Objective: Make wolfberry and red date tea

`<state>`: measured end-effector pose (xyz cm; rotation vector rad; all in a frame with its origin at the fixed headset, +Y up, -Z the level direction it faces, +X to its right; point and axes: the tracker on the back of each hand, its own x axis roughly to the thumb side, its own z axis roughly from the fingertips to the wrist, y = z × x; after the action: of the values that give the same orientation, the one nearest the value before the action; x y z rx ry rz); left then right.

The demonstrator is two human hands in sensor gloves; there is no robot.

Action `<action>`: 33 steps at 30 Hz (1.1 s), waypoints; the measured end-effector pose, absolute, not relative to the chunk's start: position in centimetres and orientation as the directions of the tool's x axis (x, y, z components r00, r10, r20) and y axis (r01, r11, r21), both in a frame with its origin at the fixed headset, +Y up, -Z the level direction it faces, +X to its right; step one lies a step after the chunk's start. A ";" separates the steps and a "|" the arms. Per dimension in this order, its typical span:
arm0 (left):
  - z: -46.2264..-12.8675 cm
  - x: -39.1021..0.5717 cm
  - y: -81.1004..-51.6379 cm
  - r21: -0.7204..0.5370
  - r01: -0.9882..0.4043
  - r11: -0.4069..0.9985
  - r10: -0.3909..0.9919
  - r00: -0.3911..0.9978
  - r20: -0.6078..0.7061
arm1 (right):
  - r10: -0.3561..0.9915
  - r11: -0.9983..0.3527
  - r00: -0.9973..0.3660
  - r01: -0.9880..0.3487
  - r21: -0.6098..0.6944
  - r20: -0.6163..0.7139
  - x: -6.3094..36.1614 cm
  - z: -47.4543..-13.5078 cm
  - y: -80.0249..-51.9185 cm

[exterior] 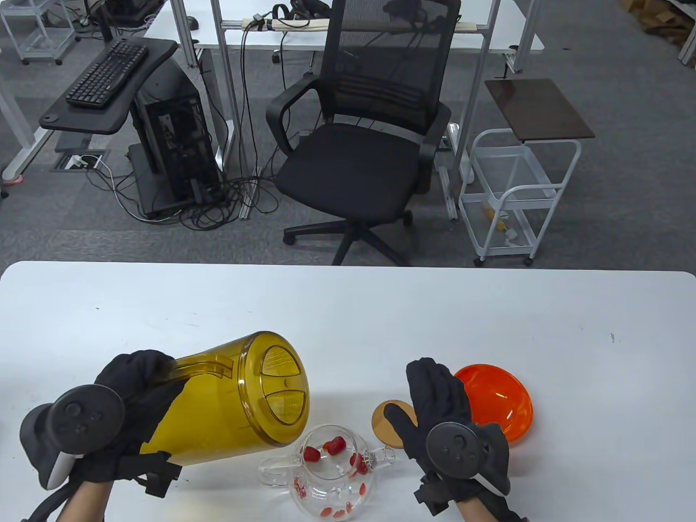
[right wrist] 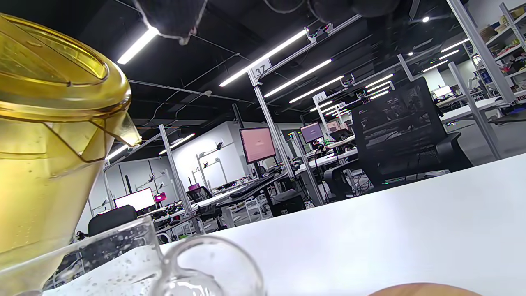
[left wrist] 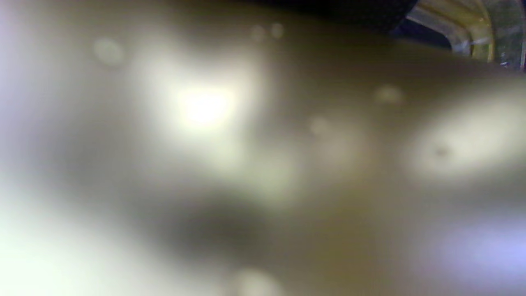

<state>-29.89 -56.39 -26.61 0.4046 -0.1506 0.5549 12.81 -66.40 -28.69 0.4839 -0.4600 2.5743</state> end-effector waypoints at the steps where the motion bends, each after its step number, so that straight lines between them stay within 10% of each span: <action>1: -26.4 -29.6 -56.3 0.328 -0.531 0.781 0.468 0.846 0.256 | 0.389 -0.830 -0.823 -0.508 -0.230 0.414 12.8 -28.7 -66.4; 33: -24.5 -25.2 -55.2 0.345 -0.341 0.875 0.228 0.917 0.328 | 0.390 -0.826 -0.812 -0.517 -0.225 0.435 12.5 -28.5 -66.5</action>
<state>-25.17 -55.24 -24.46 0.4089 -0.2842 0.3009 12.51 -66.46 -28.55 0.5156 -0.4616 2.5606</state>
